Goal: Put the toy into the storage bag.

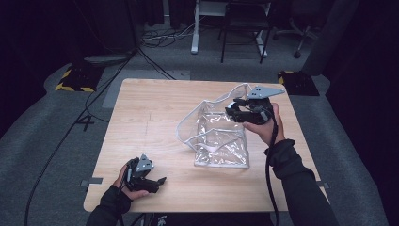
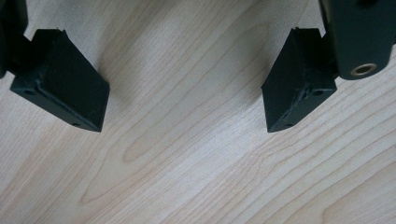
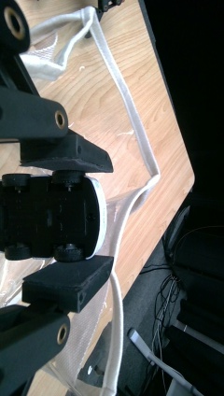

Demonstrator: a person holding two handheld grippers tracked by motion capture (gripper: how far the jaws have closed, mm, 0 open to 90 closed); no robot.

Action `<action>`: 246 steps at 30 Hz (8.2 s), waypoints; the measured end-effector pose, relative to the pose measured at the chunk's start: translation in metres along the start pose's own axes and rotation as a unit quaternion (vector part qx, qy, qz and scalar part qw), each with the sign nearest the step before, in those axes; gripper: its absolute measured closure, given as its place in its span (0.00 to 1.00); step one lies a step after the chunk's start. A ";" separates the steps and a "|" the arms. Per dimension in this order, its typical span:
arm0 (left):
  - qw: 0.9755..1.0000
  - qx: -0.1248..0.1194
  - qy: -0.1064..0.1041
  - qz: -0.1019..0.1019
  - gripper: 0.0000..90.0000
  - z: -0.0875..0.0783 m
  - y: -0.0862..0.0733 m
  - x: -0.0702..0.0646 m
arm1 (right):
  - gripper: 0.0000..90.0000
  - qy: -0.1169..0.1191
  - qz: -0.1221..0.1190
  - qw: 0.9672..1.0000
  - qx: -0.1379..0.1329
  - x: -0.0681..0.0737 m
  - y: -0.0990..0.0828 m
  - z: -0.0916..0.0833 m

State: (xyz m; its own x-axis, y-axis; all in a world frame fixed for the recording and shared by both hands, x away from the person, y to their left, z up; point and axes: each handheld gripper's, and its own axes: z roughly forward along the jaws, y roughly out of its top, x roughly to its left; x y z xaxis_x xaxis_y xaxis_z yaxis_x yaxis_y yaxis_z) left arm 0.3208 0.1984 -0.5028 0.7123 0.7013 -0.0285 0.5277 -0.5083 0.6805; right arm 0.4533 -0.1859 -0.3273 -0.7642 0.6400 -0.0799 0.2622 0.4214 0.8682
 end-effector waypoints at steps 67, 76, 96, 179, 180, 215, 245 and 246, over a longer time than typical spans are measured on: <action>1.000 0.000 -0.001 0.001 0.17 0.000 0.000 0.000 | 0.54 0.031 -0.022 0.970 0.239 -0.021 0.005 0.000; 1.000 0.000 -0.001 0.001 0.17 0.000 0.000 0.000 | 0.53 0.030 -0.023 0.974 0.224 -0.018 0.004 0.001; 1.000 0.000 0.000 -0.001 0.17 0.001 0.000 0.000 | 0.53 0.023 -0.030 0.983 0.178 -0.015 0.003 -0.007; 1.000 0.000 0.000 0.000 0.17 0.001 0.000 0.000 | 0.26 -0.112 -0.027 0.993 0.008 -0.036 -0.031 -0.099; 1.000 0.000 0.000 -0.001 0.17 0.001 0.000 0.000 | 0.27 -0.113 -0.026 0.993 0.009 -0.036 -0.032 -0.100; 1.000 0.000 0.000 0.000 0.17 0.001 0.000 0.000 | 0.26 -0.112 -0.030 0.992 0.040 -0.033 -0.082 -0.092; 1.000 0.000 0.000 0.000 0.17 0.001 0.000 0.000 | 0.25 -0.109 -0.040 0.988 0.101 -0.022 -0.124 -0.072; 1.000 0.000 -0.001 0.000 0.17 0.001 0.000 0.000 | 0.25 -0.111 -0.046 0.988 0.102 -0.022 -0.126 -0.071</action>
State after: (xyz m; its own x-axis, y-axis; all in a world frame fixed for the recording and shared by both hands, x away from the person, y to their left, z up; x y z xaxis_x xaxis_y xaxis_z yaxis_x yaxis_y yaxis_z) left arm 0.3213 0.1979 -0.5029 0.7125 0.7010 -0.0295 0.5278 -0.5079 0.6807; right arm 0.3952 -0.2991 -0.3998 -0.6486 0.7085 -0.2779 0.3280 0.5897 0.7380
